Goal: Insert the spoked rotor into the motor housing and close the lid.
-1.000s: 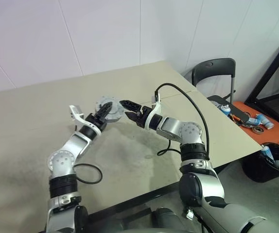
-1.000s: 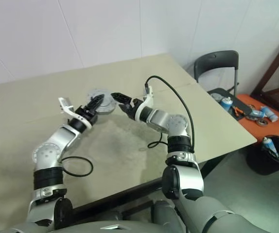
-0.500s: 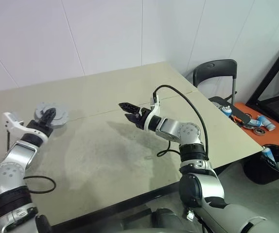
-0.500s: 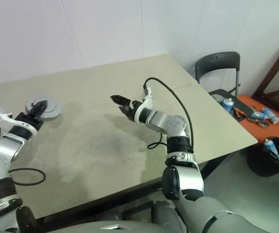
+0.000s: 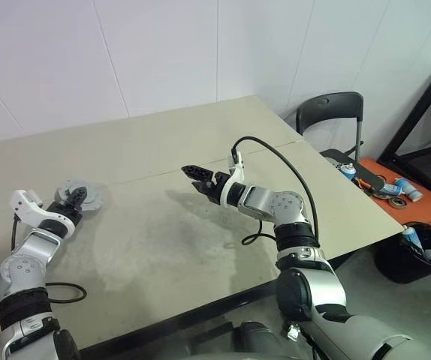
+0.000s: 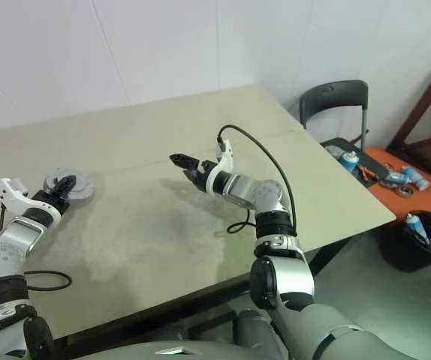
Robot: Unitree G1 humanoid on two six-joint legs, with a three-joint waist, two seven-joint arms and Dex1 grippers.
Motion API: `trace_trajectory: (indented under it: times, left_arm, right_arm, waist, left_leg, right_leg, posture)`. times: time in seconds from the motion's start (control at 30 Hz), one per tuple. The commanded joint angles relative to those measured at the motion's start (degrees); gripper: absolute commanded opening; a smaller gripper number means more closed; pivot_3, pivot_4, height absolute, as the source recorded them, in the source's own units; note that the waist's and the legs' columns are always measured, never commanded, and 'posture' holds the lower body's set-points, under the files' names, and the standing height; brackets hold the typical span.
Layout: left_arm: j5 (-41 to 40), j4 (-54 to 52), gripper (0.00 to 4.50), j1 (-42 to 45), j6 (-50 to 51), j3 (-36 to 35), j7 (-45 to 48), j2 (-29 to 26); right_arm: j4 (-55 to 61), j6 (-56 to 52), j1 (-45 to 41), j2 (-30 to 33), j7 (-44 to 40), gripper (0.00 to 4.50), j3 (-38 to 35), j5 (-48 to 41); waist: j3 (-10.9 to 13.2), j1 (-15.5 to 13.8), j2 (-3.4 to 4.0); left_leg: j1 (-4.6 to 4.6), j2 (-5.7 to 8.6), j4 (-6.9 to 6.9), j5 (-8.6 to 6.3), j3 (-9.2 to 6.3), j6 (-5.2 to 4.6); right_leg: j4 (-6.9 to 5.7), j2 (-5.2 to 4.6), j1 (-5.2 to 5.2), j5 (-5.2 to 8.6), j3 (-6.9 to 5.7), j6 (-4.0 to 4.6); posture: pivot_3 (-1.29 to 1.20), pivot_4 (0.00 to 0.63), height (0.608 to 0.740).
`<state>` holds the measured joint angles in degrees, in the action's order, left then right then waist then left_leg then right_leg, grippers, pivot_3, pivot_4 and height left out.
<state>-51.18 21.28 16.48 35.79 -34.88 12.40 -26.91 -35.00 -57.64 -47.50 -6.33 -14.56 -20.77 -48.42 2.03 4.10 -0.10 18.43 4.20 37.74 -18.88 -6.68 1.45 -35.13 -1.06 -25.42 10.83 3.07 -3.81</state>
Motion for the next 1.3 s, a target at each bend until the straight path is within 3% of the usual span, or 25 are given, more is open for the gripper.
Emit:
trace_trajectory:
  times: [0.03, 0.2, 0.37, 0.7, 0.93, 1.07, 1.2, 1.3]
  left_arm:
    - [2.4, 0.3, 2.15, 0.6, -1.4, -0.8, 0.3, -1.6]
    - [5.4, 1.7, 2.15, -0.3, -2.2, -0.8, -0.2, -1.4]
    - [6.0, 3.5, 3.8, -0.7, -2.4, -1.4, 2.1, -1.9]
    - [2.7, -1.6, 3.8, -5.6, 2.3, -6.1, 8.3, -8.3]
    - [8.7, 14.5, 3.8, -5.5, -6.1, -10.3, 15.9, -22.2]
    - [9.8, 18.7, 3.8, -2.1, -7.8, -10.4, 18.8, -27.0]
    - [8.6, 12.2, 3.8, 1.3, -4.6, -7.4, 23.5, -27.4]
    - [5.9, -2.1, 3.8, -1.2, 2.0, -1.3, 29.0, -25.2]
  right_arm:
    - [0.9, 0.3, -1.5, -0.3, -0.4, 3.97, -0.2, -0.2]
    - [0.9, 0.3, -1.2, -0.4, -0.4, 3.97, 0.0, 0.3]
    - [1.3, -0.2, -0.9, -0.5, -0.5, 4.0, 0.0, 0.4]
    - [1.7, -0.1, -0.8, -0.7, -1.1, 4.0, 0.2, 0.6]
    - [1.3, 0.7, -1.2, -0.8, -2.3, 4.0, 0.3, 0.5]
    - [1.9, 0.2, -1.2, 0.2, -3.7, 4.0, 1.1, 1.0]
    - [3.2, -0.7, -2.4, 4.2, -7.8, 4.0, 2.7, 1.6]
    - [7.2, -1.3, -2.5, 8.8, -14.5, 4.0, 7.8, 3.7]
  waist:
    - [0.0, 0.0, 0.0]
    - [0.0, 0.0, -0.04]
    - [0.0, -0.1, -0.04]
    - [-0.1, 0.1, -0.07]
    - [0.0, 0.0, 0.04]
    - [0.1, -0.2, 0.1]
    - [0.0, -0.2, -0.03]
    - [0.0, -0.2, -0.02]
  left_leg:
    - [-0.01, -0.01, 0.0, 0.0, 0.0, 0.0]
    - [-0.03, -0.02, 0.02, 0.0, 0.01, 0.0]
    - [-0.08, -0.06, 0.04, 0.0, 0.0, 0.0]
    - [-0.01, -0.06, 0.02, -0.01, -0.01, 0.0]
    - [-0.08, -0.06, 0.03, 0.0, -0.02, 0.0]
    - [-0.06, -0.04, 0.03, 0.0, -0.05, 0.0]
    - [-0.03, 0.0, 0.06, 0.0, -0.06, 0.0]
    - [0.01, 0.1, 0.08, -0.03, -0.05, -0.04]
  right_leg:
    - [-0.01, 0.01, 0.0, 0.0, 0.0, 0.0]
    - [-0.03, 0.0, 0.02, 0.0, 0.0, 0.0]
    - [-0.1, 0.06, 0.02, -0.02, 0.0, 0.02]
    - [-0.06, 0.04, -0.02, -0.01, -0.01, 0.03]
    - [-0.07, 0.09, 0.02, -0.01, -0.05, 0.02]
    - [-0.05, 0.04, 0.04, -0.01, -0.09, 0.02]
    - [-0.02, -0.03, 0.08, -0.01, -0.11, 0.01]
    - [0.02, -0.14, 0.09, -0.02, -0.1, 0.0]
  posture:
    - [0.0, 0.0, 0.74]
    - [0.0, 0.0, 0.74]
    - [0.0, 0.0, 0.74]
    - [0.0, 0.0, 0.74]
    - [0.0, 0.0, 0.74]
    - [0.0, 0.0, 0.74]
    - [0.0, 0.0, 0.74]
    - [0.0, 0.0, 0.74]
